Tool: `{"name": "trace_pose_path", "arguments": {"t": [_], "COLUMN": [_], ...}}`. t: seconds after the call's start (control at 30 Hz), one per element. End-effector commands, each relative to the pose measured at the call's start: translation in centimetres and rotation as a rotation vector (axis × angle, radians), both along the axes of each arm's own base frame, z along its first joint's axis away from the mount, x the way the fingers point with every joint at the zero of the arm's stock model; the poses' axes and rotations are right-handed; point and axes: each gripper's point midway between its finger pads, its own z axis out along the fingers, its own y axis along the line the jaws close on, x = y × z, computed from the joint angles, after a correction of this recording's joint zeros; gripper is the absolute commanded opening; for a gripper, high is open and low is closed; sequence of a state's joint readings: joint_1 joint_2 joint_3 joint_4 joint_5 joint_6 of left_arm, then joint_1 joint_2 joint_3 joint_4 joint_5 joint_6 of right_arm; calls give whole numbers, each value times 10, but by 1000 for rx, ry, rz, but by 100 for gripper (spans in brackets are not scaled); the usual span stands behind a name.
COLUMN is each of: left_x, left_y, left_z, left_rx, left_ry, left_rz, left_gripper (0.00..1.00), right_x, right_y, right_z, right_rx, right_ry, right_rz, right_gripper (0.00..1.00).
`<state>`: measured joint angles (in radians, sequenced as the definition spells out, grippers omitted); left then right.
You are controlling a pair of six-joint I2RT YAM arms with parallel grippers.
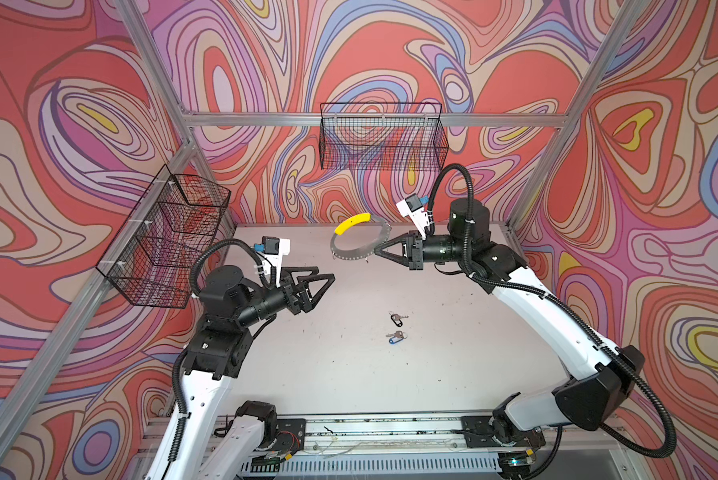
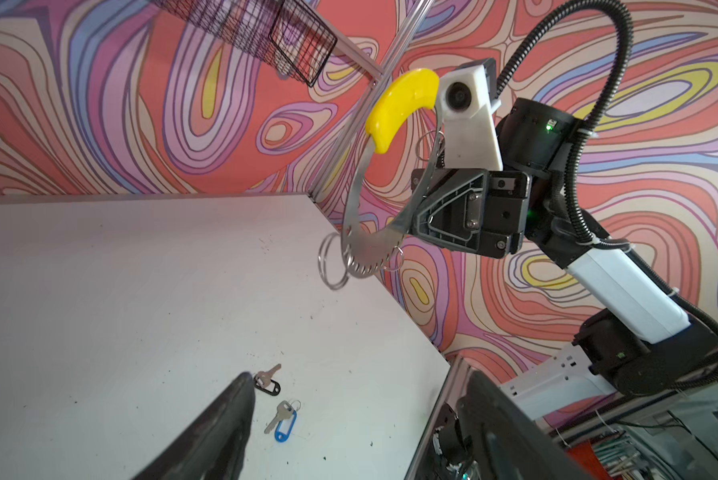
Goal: Put the keys on the keyring
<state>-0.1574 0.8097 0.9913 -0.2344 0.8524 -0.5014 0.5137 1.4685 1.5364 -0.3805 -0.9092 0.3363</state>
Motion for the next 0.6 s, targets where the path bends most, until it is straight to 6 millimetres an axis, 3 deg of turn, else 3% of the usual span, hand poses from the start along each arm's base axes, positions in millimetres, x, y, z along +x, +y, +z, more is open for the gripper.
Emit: {"name": "trace_pose_path", "arguments": {"t": [0.0, 0.13, 0.3, 0.57], "left_x": [-8, 2, 16, 15], "left_y": [-1, 2, -4, -6], "left_z": [7, 18, 12, -4], "left_rx": [33, 55, 83, 100], "left_ry": [-31, -43, 37, 92], "left_rz": [-52, -41, -89, -123], "left_gripper": [81, 82, 77, 72], "right_x": [-10, -14, -24, -36], "right_y": [-5, -9, -11, -10], "right_z": [-43, -50, -43, -30], "right_rx": [-137, -178, -171, -122], "right_ry": [61, 58, 29, 8], "right_rz": [45, 57, 93, 139], "right_gripper": [0, 0, 0, 0]}}
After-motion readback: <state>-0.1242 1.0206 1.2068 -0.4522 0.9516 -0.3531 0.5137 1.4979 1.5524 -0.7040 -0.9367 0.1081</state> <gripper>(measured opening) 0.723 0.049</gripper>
